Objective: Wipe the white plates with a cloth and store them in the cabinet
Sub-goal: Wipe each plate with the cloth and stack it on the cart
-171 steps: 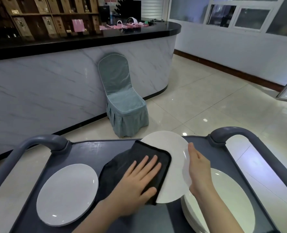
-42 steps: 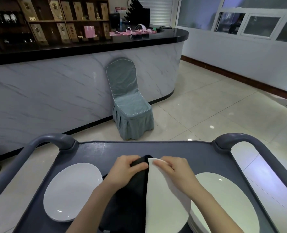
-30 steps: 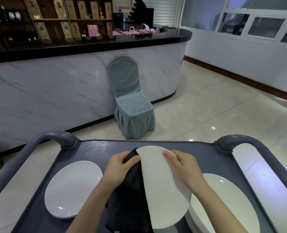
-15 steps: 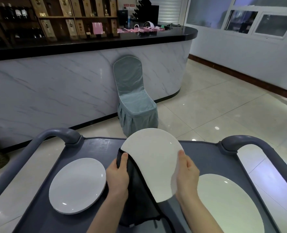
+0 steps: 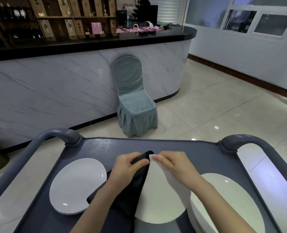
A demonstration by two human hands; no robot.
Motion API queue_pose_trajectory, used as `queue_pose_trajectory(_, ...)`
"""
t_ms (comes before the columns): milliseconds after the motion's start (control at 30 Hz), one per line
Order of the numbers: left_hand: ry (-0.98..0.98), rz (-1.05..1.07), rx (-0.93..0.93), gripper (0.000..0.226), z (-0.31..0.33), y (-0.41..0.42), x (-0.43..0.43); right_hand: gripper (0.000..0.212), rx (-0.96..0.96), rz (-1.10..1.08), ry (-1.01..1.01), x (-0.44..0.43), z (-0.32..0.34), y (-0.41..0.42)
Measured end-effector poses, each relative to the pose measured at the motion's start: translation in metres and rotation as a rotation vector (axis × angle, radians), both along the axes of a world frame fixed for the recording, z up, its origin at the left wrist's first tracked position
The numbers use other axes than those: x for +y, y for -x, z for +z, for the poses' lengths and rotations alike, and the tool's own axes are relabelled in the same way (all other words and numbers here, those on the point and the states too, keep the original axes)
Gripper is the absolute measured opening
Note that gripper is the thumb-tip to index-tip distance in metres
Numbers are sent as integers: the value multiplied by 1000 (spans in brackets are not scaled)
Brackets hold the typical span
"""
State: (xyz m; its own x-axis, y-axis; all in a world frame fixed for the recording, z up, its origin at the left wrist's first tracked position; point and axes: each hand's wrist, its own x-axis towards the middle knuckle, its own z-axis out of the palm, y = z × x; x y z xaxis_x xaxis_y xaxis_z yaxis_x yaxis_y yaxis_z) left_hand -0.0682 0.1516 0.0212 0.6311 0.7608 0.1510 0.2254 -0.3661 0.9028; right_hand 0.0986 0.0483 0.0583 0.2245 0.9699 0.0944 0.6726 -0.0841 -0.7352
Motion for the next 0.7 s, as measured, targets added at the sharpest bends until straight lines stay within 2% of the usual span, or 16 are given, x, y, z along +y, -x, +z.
queue_pose_trajectory(67,50,100,-63,26,-5,4,-3,47,71,-97,-86,-4,-4,-2)
queue_pose_trajectory(167,235,296,-174,25,-12,11,-7,51,308,-372,-197,-11,-10,-8)
queue_pose_trajectory(233,339,296,-151,28,-14,14,-6,55,323,-445,-195,-14,-15,-8)
queue_pose_trajectory(300,318,242,-91,30,-15,17,-1,53,275,-393,-184,-16,-20,-7)
queue_pose_trajectory(433,113,25,18,24,-2,12,6,47,132,-186,-109,-14,-19,3)
queue_pose_trajectory(533,15,-106,99,31,2,5,0,57,30,-101,-95,-12,-17,14)
queue_pose_trajectory(600,92,5,35,27,-1,7,-3,54,109,-195,-125,-15,-13,10)
queue_pose_trajectory(700,344,346,-168,21,-14,12,-13,54,356,-537,-186,-19,-13,6)
